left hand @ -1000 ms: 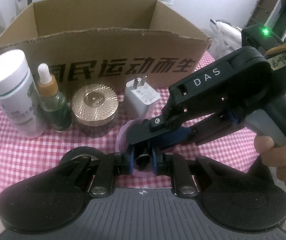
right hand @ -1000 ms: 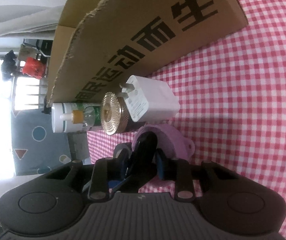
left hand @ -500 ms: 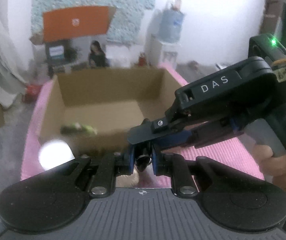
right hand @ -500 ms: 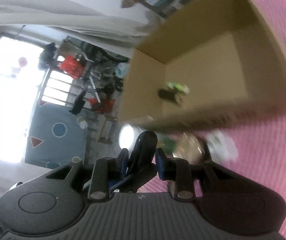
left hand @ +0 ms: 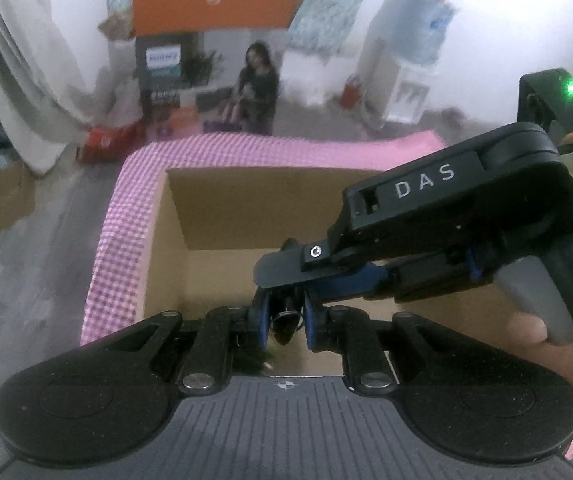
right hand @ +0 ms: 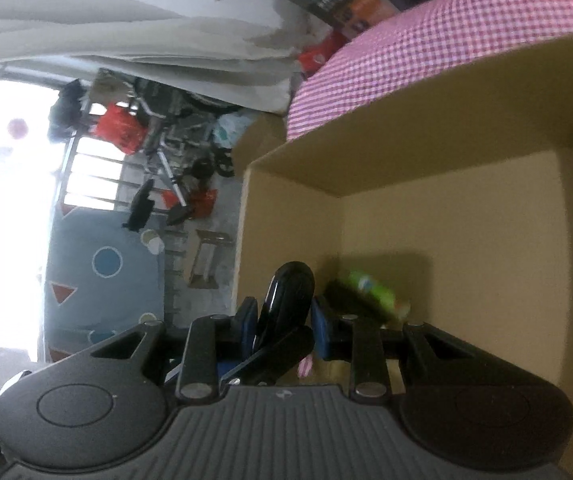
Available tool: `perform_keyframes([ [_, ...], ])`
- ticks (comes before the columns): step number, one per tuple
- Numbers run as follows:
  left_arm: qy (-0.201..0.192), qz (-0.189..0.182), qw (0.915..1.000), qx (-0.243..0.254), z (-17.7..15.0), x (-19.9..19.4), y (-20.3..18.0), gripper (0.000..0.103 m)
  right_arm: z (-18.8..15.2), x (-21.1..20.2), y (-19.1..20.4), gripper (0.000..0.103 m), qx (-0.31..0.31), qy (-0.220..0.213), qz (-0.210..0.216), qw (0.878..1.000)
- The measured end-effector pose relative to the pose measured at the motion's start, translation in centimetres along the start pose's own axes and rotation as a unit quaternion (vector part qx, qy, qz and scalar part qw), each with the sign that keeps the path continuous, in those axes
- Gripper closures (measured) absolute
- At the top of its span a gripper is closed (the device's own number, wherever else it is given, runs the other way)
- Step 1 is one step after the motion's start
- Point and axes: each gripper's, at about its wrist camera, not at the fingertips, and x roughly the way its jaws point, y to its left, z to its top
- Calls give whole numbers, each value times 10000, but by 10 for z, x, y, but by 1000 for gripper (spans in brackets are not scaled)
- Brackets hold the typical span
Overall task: Organize rigid objects
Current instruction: 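Carry the black cylinder over the cardboard box, then lower the black cylinder into the box and open the right gripper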
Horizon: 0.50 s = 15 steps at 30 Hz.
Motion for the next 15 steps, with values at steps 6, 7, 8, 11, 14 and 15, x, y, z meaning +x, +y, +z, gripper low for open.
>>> perform_keyframes([
  [6, 344, 578, 9976, 176, 12, 34, 12, 85, 33, 43, -17, 72, 296, 180, -204, 9992],
  [7, 366, 698, 9966, 222, 14, 36, 12, 85, 37, 50, -20, 72, 353, 217, -210, 9989],
  [8, 378, 785, 9959, 258, 13, 38, 12, 83, 39, 56, -22, 71, 393, 245, -230, 9987],
  [11, 233, 844, 9954, 379, 13, 35, 12, 74, 42, 70, -28, 71, 441, 268, -373, 9980],
  [14, 152, 848, 9955, 388, 14, 28, 11, 72, 41, 76, -33, 71, 564, 337, -397, 9970],
  [15, 126, 833, 9958, 372, 14, 25, 10, 72, 40, 75, -34, 71, 556, 334, -396, 9971],
])
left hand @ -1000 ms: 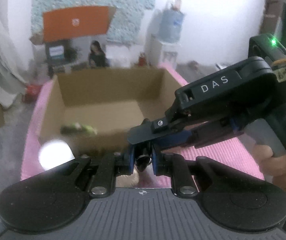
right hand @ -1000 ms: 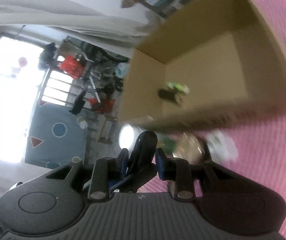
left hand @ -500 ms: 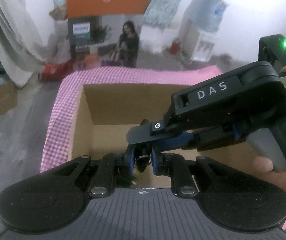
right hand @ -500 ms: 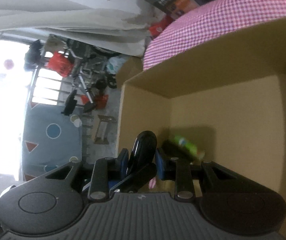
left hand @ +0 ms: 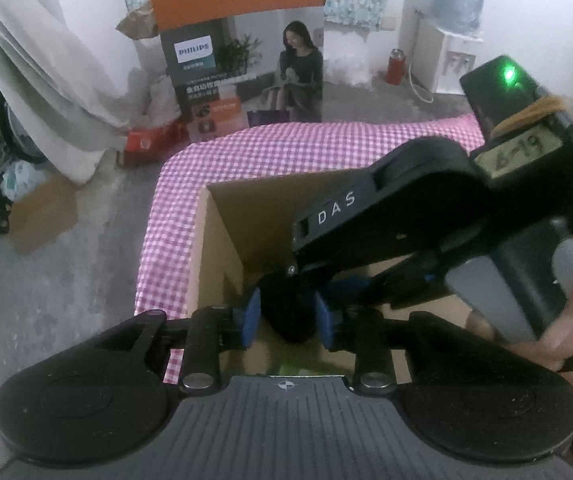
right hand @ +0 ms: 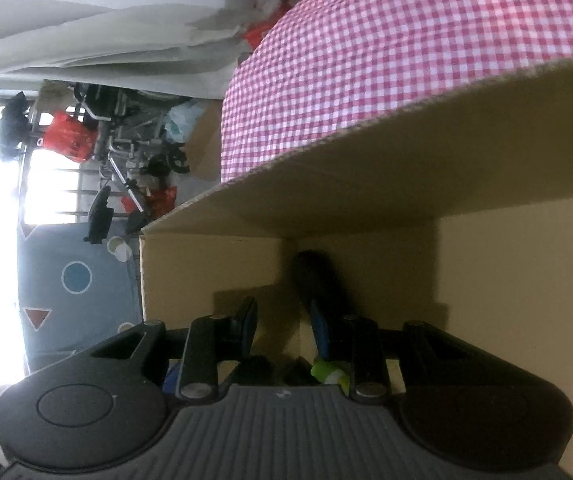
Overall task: Organize rigid objects
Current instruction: 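Lower the black cylinder into the box and open the right gripper, then withdraw the right gripper from the box back toward the table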
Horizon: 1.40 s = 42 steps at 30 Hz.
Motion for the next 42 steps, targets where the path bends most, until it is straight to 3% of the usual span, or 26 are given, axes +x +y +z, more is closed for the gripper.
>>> perform_keyframes([
  [8, -502, -171, 9984, -200, -2, -46, 2, 61, -16, -43, 9, 71, -167, -274, 157, 9994],
  [12, -928, -221, 9949, -339, -12, -79, 0, 41, -33, -83, 14, 71, -242, -502, 401, 9976],
  [16, -1236, -401, 9895, -625, -33, -113, -2, 34, -72, -131, 24, 69, -625, -831, 691, 9922],
  [18, -1365, -505, 9868, -716, -43, -127, -4, 24, -95, -155, 24, 64, -850, -988, 775, 9884],
  [19, -1448, -563, 9849, -765, -51, -135, -5, 20, -110, -167, 23, 57, -984, -1114, 801, 9856],
  [21, -1594, -654, 9817, -816, -66, -146, -10, 5, -135, -185, 23, 50, -1254, -1358, 766, 9798],
  [24, -1689, -808, 9793, -764, -89, -157, -21, 0, -177, -205, 16, 44, -1630, -1590, 604, 9719],
  [30, -1334, -1270, 9806, -677, -134, -151, -37, 0, -252, -222, 3, 22, -2205, -2140, 13, 9516],
  [33, -1123, -1383, 9830, -453, -158, -140, -46, 0, -288, -229, -5, 1, -2404, -2583, -376, 9349],
  [39, -968, -1664, 9808, -316, -196, -120, -54, 0, -341, -229, -25, 0, -2728, -3301, -1508, 8910],
  [42, -1032, -1823, 9774, -282, -206, -116, -56, 0, -357, -219, -30, 0, -2978, -3297, -1979, 8737],
])
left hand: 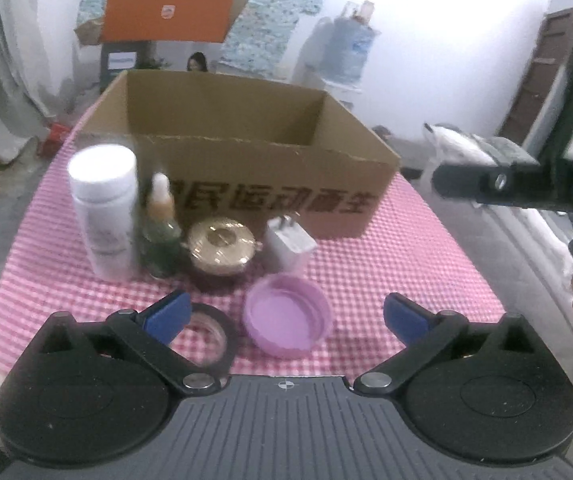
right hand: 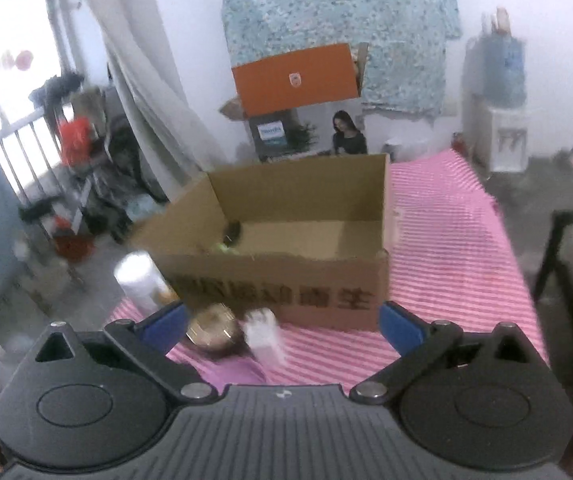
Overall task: Organize rigid objects
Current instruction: 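Withdraw the right gripper from the box back toward the table, then grasp the empty pink cup by its rim with the right gripper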
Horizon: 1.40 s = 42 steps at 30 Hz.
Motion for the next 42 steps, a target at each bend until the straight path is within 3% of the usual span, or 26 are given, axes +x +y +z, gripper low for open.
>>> perform_keyframes([
  [4, 50, -213, 9997, 115, -7, 7, -4, 0, -16, 4, 2, 0, -205, 93, -243, 9995],
  [7, 169, -363, 9989, 232, -11, 14, -8, 0, -20, 19, -6, 0, 50, 250, 1, 9997],
  [10, 256, -165, 9984, 485, -19, 17, -21, 0, -27, 29, -15, 0, 444, 421, 302, 9977],
  [13, 391, 93, 9957, 834, -24, 24, -31, 0, -34, 39, -14, 1, 524, 492, 338, 9968],
  [16, 499, 227, 9929, 1053, -26, 32, -34, 4, -40, 50, -15, 8, 680, 636, 435, 9947],
  [20, 597, 166, 9924, 1060, -25, 39, -35, 16, -47, 68, -16, 30, 844, 932, 540, 9906],
  [23, 731, 201, 9922, 989, -23, 46, -34, 25, -51, 79, -18, 38, 929, 1121, 658, 9872],
  [32, 914, 205, 9910, 952, -18, 60, -33, 26, -52, 104, -20, 64, 884, 1407, 875, 9822],
  [37, 921, 126, 9901, 1048, -17, 61, -40, 26, -57, 109, -23, 66, 959, 1541, 999, 9783],
  [42, 974, -226, 9880, 1175, -18, 60, -50, 26, -62, 96, -34, 66, 1052, 1544, 885, 9784],
])
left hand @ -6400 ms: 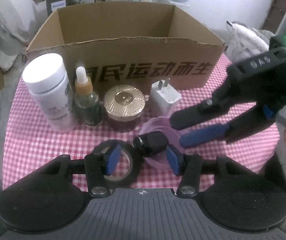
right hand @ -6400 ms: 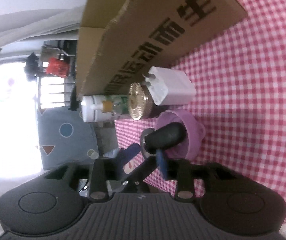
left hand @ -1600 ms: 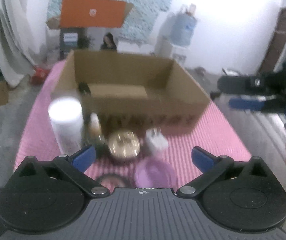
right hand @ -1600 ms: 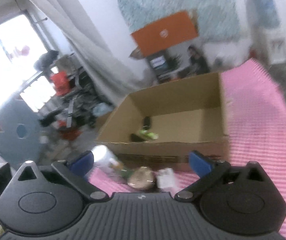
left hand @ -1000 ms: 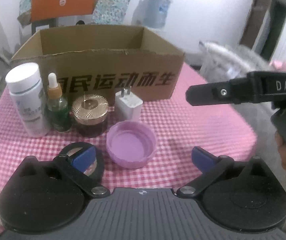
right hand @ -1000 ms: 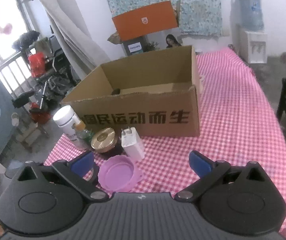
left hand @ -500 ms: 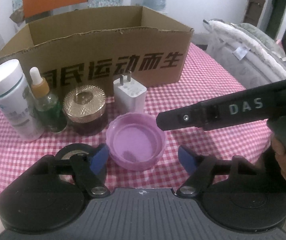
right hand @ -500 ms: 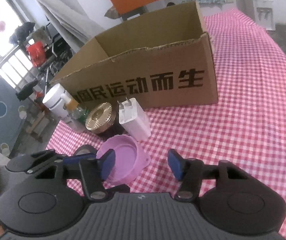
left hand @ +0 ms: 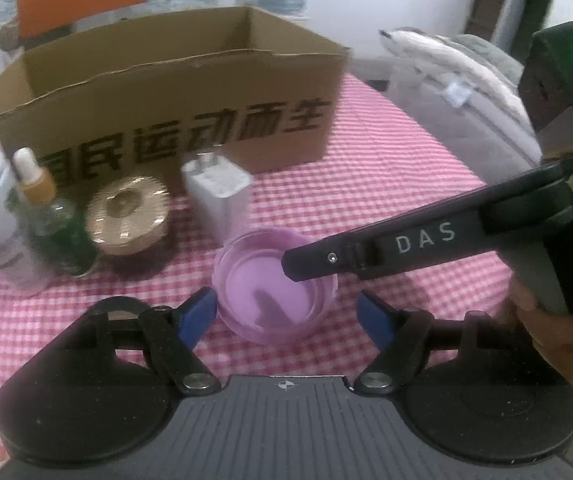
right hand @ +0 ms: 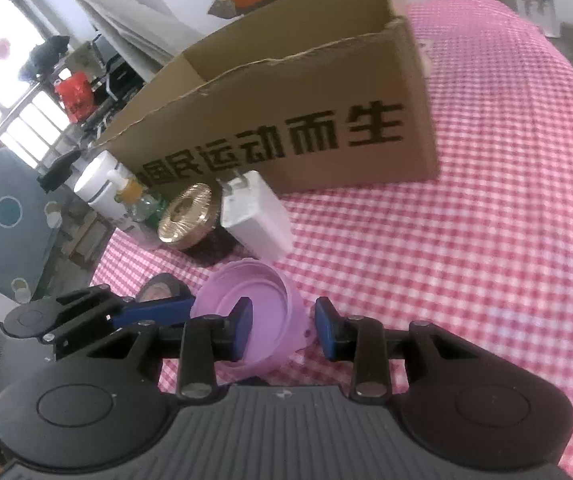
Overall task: Organize rigid objects
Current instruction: 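Grasp the empty pink cup by its rim with the right gripper, then lift the pink cup and carry it over the cardboard box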
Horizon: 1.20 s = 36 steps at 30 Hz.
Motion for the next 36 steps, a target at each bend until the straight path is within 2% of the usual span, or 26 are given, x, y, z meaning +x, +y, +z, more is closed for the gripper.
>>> perform_keyframes([
  [3, 22, -222, 9996, 187, -1, 0, -8, 26, -4, -8, -7, 66, 29, 18, -106, 9999],
  [6, 62, -288, 9992, 273, -2, 1, -13, 26, -7, -15, -14, 66, 82, -4, -141, 9999],
  [12, 105, -122, 9989, 435, -3, 6, -22, 25, -9, -21, -21, 66, 218, -112, -77, 9997],
  [16, 272, 121, 9981, 545, -2, 16, -24, 25, -11, -19, -22, 67, 175, -85, -45, 9998],
  [20, 302, 217, 9977, 561, -1, 22, -25, 32, -11, -17, -21, 68, 129, -113, -28, 9998],
  [28, 244, 207, 9966, 762, -1, 26, -37, 33, -15, -26, -25, 70, 190, -195, -101, 9996],
  [36, 303, 197, 9966, 738, 5, 33, -38, 30, -16, -25, -29, 70, 162, -221, -154, 9995],
])
